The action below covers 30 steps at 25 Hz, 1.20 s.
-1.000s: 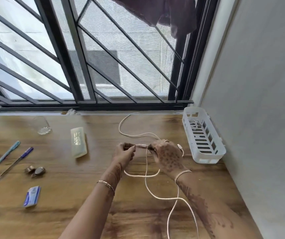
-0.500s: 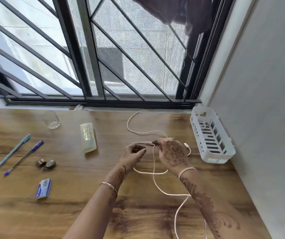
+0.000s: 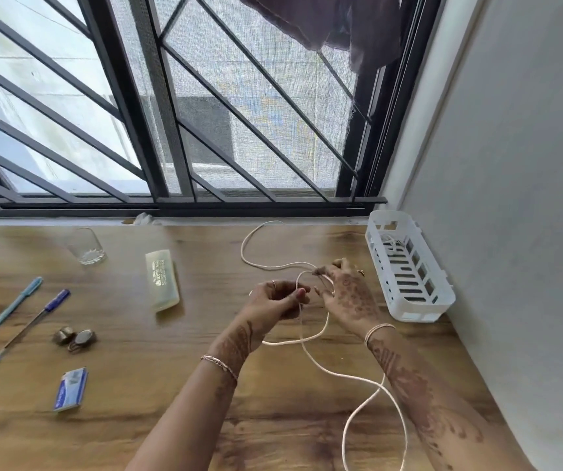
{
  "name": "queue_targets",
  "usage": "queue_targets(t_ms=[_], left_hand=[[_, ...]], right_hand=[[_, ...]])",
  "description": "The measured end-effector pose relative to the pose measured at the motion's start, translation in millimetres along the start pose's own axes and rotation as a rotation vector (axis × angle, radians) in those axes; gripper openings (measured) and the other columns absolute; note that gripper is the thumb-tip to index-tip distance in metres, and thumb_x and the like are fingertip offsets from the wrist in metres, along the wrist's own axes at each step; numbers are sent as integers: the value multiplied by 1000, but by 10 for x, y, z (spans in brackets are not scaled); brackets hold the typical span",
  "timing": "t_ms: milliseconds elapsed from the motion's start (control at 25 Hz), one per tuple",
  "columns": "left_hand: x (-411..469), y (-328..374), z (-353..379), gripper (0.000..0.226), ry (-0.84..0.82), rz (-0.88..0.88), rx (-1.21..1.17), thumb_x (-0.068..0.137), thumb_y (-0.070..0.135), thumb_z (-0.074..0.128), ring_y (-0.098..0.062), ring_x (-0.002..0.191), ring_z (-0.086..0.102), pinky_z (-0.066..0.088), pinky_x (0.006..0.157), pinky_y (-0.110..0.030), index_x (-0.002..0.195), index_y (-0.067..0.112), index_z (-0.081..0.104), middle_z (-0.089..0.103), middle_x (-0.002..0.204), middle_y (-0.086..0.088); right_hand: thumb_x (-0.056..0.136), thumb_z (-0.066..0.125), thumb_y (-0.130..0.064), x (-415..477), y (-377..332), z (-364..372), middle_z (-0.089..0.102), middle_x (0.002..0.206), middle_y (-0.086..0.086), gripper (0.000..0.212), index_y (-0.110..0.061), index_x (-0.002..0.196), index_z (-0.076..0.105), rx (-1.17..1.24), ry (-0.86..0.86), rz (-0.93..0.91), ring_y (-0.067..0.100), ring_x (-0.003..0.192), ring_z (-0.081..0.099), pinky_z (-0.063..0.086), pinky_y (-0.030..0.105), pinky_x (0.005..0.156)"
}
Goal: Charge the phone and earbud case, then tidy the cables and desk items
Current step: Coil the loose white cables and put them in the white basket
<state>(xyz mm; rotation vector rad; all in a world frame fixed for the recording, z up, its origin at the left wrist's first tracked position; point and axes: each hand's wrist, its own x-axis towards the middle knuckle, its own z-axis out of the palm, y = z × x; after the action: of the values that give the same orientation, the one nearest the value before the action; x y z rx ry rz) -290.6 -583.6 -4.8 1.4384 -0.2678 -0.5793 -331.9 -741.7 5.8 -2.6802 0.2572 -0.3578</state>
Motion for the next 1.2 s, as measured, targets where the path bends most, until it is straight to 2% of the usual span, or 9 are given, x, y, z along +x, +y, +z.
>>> queue_targets(t_ms=[240, 400, 560, 640, 720, 840, 960, 1120, 1200], left_hand=[[-10, 320, -18, 11, 24, 83, -82, 91, 11, 59, -6, 73, 64, 54, 67, -19, 90, 13, 69, 71, 76, 2], [-13, 398, -41, 9, 64, 144, -122, 89, 7, 60, -6, 72, 65, 57, 71, -22, 91, 8, 69, 71, 74, 2], [8, 524, -91, 10, 111, 232, -135, 88, 5, 60, -7, 73, 65, 57, 73, -21, 91, 8, 69, 72, 73, 4], [14, 612, -84, 10, 126, 286, -121, 87, 5, 61, -6, 74, 65, 56, 74, -22, 91, 9, 69, 72, 74, 4], [13, 702, -75, 10, 142, 328, -93, 85, 9, 63, -4, 72, 62, 52, 73, -22, 87, 14, 72, 72, 75, 6], [-2, 813, -76, 16, 155, 335, -90, 85, 17, 65, 2, 65, 56, 49, 78, -29, 76, 26, 75, 71, 81, 11], [0, 864, -70, 14, 154, 331, -44, 89, 17, 61, 3, 58, 50, 46, 68, -24, 84, 24, 72, 69, 72, 16], [23, 940, -13, 17, 87, 366, 5, 92, 13, 57, -2, 57, 36, 33, 53, -15, 101, 8, 70, 57, 56, 18], [48, 999, 48, 16, 83, 361, 16, 89, 13, 61, 0, 56, 37, 30, 52, -14, 99, 9, 72, 59, 57, 18]], right_hand=[[92, 58, -26, 147, 9, -171, 70, 89, -8, 5, -25, 96, 55, 213, 24, 50, 11, 87, 64, 46, 21, 78], [87, 65, -12, 219, 19, -203, 70, 84, -12, 23, -30, 98, 54, 331, 44, 30, 9, 88, 67, 53, 27, 86], [87, 66, -15, 257, 29, -293, 70, 93, -4, 12, -21, 96, 68, 334, 96, -20, 8, 87, 64, 50, 17, 83], [90, 62, -21, 260, 20, -377, 69, 85, -8, 3, -23, 91, 64, 357, 72, -31, 4, 79, 63, 49, 15, 77], [94, 56, -28, 270, 17, -436, 67, 72, -9, 11, -26, 84, 58, 439, 47, -7, 0, 66, 62, 48, 15, 68], [95, 53, -26, 311, 23, -472, 60, 64, -6, 16, -26, 79, 54, 640, 100, 46, 5, 56, 56, 51, 25, 66], [95, 54, -22, 353, 44, -511, 59, 65, -5, 15, -24, 81, 53, 659, 135, 47, 10, 59, 55, 51, 34, 69], [88, 65, -20, 337, -10, -516, 68, 83, -7, 7, -22, 92, 60, 422, 62, -31, 6, 78, 65, 55, 27, 80], [85, 69, -24, 305, -118, -515, 69, 92, -7, 17, -22, 100, 62, 475, 48, -64, 6, 88, 65, 52, 23, 82]])
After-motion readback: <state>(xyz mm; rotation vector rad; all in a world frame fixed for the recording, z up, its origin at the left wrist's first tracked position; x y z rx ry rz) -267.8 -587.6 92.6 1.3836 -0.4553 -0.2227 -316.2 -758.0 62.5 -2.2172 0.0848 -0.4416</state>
